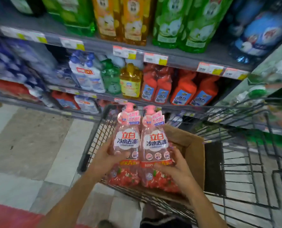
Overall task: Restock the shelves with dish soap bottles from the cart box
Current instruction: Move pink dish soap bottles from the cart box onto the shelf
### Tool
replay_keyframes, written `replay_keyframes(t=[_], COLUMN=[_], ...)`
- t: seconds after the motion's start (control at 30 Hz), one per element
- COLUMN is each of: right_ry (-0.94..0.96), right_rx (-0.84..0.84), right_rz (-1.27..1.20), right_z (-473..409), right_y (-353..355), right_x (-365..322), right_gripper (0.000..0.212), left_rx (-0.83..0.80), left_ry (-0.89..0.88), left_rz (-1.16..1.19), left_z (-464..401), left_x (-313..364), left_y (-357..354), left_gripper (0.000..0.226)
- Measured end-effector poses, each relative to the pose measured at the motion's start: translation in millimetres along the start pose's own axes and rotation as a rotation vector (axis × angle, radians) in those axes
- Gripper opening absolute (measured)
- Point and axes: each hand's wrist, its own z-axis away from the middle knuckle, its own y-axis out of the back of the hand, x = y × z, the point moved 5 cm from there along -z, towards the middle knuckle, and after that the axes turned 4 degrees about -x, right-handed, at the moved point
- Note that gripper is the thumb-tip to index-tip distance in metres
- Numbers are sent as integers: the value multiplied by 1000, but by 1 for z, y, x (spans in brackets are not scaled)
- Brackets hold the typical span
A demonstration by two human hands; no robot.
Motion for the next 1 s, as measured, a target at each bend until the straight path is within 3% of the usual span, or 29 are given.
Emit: replay_keyframes(t=[0.2,0.43,0.6,0.77,0.9,1.0], right_ry=[190,382,505,603,666,720], right_rx=[-88,-205,-321,-444,-482,-507], right_rz=[96,137,206,253,235,221], right_z=[56,101,118,130,119,106], right_y=[-98,-217,-298,-383,-452,-512], right_x=[-68,-124,-180,-237,-271,-297], right_gripper=[66,76,72,62,71,68], left_rx=[117,264,358,470,546,593], left_ry=[-184,-363,-472,-544,-611,-628], left_rz=[-36,-57,-57,-44,-59,-82], left_z=[96,206,264,304,325,335], left_x=[45,93,137,173,199,223], left_y=[83,186,248,316,374,428], left_gripper=[60,73,66,73,59,61])
